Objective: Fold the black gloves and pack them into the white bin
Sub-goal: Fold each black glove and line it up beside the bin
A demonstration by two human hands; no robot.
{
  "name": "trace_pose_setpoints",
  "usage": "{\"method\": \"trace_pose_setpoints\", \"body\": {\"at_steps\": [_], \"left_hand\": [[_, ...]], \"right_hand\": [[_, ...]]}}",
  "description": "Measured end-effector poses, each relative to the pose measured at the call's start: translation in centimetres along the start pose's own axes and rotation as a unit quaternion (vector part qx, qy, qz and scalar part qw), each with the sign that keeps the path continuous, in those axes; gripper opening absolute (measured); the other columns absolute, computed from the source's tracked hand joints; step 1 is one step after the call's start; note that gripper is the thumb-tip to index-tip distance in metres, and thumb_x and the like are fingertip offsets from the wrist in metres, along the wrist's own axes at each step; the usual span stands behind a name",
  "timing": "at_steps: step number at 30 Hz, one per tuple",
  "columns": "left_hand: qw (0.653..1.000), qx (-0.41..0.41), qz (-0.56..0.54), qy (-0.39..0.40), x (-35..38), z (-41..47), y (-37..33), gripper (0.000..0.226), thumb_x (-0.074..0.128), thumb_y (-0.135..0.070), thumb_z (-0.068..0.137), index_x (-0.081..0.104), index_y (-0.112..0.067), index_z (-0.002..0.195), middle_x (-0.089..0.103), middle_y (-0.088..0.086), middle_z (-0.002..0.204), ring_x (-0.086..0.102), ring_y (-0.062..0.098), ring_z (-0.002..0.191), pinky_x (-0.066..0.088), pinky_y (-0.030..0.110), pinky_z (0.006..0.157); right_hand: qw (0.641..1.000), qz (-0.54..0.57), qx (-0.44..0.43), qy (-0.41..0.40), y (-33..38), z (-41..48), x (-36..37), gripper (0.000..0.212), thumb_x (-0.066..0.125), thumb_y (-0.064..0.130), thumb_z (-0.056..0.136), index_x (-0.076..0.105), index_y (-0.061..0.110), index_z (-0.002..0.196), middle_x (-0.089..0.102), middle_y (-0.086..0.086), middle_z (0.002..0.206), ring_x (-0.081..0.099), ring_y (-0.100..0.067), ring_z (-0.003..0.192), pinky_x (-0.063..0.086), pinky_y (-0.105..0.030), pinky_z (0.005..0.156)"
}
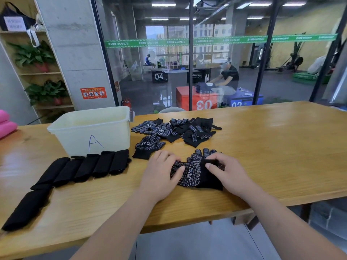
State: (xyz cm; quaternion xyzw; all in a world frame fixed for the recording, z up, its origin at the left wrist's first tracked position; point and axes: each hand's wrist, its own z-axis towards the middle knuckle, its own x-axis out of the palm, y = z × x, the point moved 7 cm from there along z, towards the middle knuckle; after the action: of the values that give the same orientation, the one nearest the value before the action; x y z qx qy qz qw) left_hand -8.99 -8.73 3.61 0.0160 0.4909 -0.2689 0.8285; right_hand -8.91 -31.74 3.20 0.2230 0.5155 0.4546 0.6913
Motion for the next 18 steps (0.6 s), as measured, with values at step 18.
{"method": "trace_pose_setpoints", "body": {"at_steps": [18], "left_hand": [[0.992, 0.100, 0.016, 0.080, 1.4, -0.4, -1.7, 0.054, 0.044, -0.064, 0.102, 0.052, -0.041, 0.150, 0.045, -0.024, 0.157, 0.030, 0.011, 0.147, 0.029, 0.038, 0.120]], "right_hand": [[0.993, -0.078, -0.074, -0.051, 11.6, 5.9, -10.8, 0.025, 0.073, 0.008, 0.097, 0.076, 0.024, 0.117, 0.078, 0.015, 0.109, 0.072, 0.000, 0.102, 0.056, -0.026, 0.096]]}}
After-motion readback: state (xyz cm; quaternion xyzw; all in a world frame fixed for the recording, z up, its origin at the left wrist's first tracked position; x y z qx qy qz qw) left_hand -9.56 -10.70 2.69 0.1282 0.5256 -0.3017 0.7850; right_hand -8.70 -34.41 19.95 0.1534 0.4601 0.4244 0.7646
